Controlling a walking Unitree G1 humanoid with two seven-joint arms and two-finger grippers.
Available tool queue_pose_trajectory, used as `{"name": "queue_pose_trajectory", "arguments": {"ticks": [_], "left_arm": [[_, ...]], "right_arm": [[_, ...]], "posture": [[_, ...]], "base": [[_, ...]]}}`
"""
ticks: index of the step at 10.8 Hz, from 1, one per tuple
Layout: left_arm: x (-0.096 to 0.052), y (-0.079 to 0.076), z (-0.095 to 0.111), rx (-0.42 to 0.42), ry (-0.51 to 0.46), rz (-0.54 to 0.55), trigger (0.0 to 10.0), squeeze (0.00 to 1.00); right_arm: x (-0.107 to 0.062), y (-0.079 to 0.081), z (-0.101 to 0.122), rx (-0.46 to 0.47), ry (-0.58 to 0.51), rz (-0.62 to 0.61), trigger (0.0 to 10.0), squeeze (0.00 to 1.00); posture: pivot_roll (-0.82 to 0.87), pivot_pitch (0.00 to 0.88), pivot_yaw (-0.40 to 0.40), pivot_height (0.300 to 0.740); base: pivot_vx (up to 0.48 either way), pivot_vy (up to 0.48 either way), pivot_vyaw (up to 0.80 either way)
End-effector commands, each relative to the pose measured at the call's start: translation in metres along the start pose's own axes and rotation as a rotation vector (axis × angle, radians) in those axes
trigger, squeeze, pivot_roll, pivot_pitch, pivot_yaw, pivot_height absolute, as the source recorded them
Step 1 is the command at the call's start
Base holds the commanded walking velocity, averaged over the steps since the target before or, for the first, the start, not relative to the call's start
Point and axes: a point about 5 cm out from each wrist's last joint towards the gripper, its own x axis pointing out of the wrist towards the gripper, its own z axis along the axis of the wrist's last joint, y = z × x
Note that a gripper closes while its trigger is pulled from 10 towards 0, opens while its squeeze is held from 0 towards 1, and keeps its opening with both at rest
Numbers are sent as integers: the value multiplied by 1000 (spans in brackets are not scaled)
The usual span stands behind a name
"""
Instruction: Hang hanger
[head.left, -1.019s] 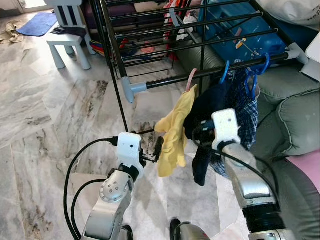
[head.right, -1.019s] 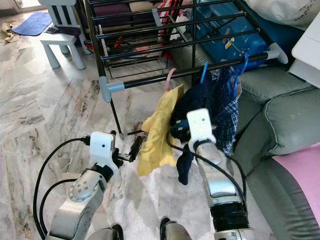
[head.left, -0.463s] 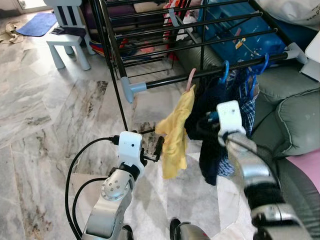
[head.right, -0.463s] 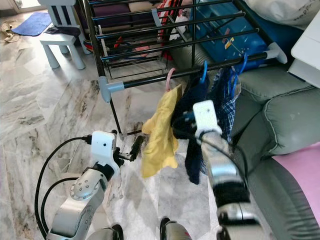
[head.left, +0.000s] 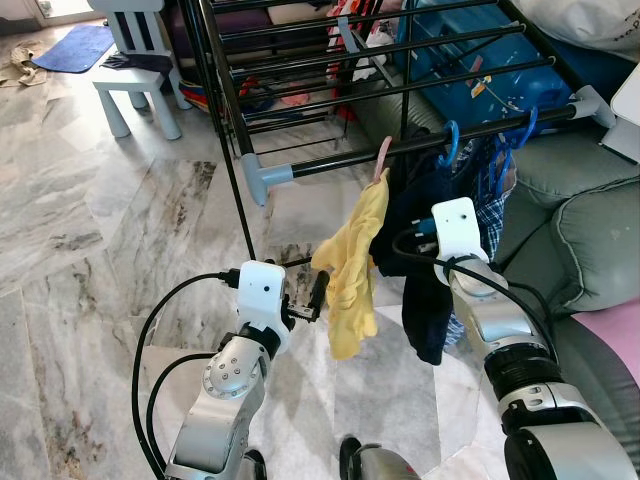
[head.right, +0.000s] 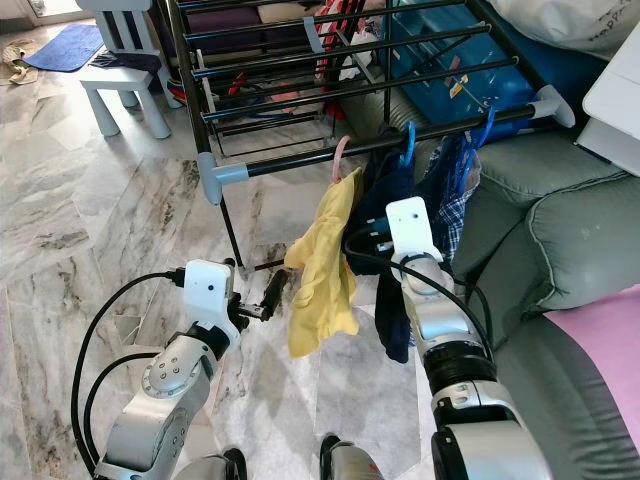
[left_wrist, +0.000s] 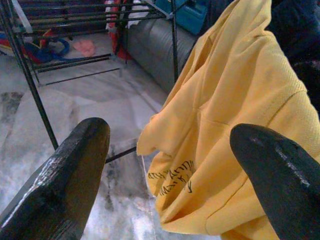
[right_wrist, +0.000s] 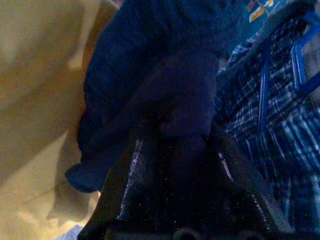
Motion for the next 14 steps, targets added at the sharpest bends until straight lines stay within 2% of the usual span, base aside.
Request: {"name": "queue_pose_trajectory", "arguments": {"ticks": [1,5,7,9,11,13,14], "left_arm": [[1,-4,-2,-20,3,5,10000,0],[1,-4,-3,-18,4,4,10000,0],[1,-3,-3,-17,6,6,10000,0],[0,-2,-3,-8,4,12,10000,0],[-2,1,-4,27,25,38,10000,0],[-3,2,-6,25,29,46,10000,0],[-3,0,-6,28,30,42,10000,0]], "right_arm": [[2,-6,-1,5,4,-17,0,0],[2,-11,-9,-1,5,-37,0,0],[2,-12,-7,7,-14,-43,0,0],[1,-15,2,21,-79,-57,0,0],[-14,-24,18,50,-231,-104,0,0],[-34,-27,17,54,-273,-109,0,0],[-50,-24,3,48,-253,-87,3686,0]], "posture": [[-106,232,-18,740],[-110,231,-16,740],[-106,234,-17,740],[-104,234,-15,740],[-101,237,-16,740],[-110,240,-17,740],[-116,244,-18,740]], "base": [[0,0,0],[0,0,0],[0,0,0],[0,0,0],[0,0,0],[0,0,0],[0,0,0]]}}
